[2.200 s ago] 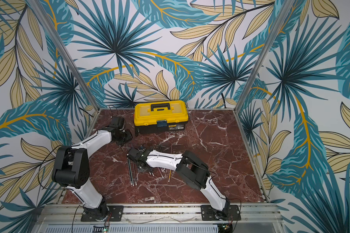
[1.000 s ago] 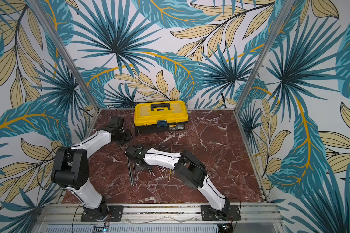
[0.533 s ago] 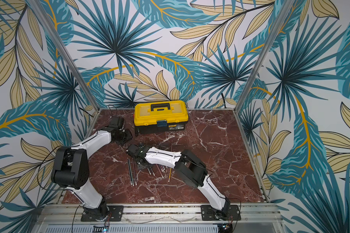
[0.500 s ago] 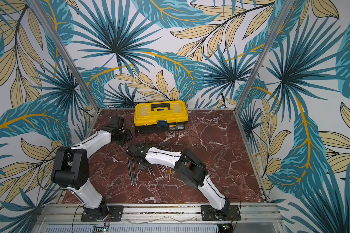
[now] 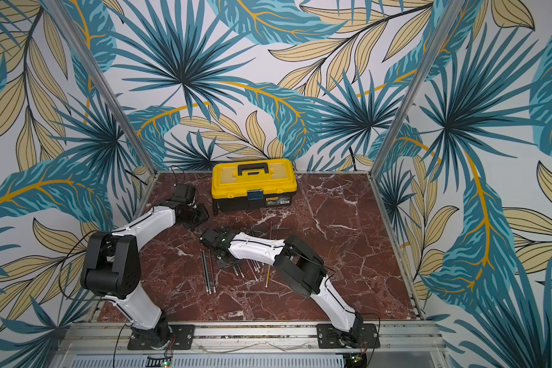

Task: Remove the protective cover of the pencils
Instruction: Pick up the pencil from the center of the board.

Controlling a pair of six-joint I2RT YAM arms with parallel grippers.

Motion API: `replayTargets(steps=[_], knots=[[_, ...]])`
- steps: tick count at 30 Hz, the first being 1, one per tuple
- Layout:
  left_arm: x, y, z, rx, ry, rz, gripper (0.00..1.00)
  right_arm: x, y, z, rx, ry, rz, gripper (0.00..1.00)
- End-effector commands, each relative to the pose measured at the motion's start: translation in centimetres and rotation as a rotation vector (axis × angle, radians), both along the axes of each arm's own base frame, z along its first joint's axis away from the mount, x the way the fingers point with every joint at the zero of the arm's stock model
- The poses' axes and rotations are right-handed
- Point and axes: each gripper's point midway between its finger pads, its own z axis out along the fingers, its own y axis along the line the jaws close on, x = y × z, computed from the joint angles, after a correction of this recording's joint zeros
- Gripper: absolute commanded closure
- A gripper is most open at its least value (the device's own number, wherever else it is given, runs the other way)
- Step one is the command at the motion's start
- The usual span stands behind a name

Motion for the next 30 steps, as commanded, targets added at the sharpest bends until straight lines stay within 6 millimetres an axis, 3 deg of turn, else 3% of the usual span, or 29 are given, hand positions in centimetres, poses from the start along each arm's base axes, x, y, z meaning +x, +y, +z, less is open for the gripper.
replayTargets(steps=[1, 11, 21, 30], knots=[[-0.4, -0.2, 0.3, -0.006, -0.013, -0.004, 0.74, -0.2, -0.2, -1.3, -0.029, 0.022, 0.008, 0.84], [-0.8, 0.0, 1.3, -0.020, -0.041, 0.017, 0.74, -0.3, -0.3, -1.8, -0.034, 0.036, 0.007, 0.88], [-2.2, 0.1, 2.8, -0.123, -0.102, 0.063, 0.73, -0.2, 0.8, -0.8, 0.016, 0.039, 0.027, 0.92], [-3.1, -2.6, 2.4, -0.311, -0.090, 0.012, 0.71, 0.1, 1.6, 2.0, 0.083, 0.000, 0.033, 0.96]])
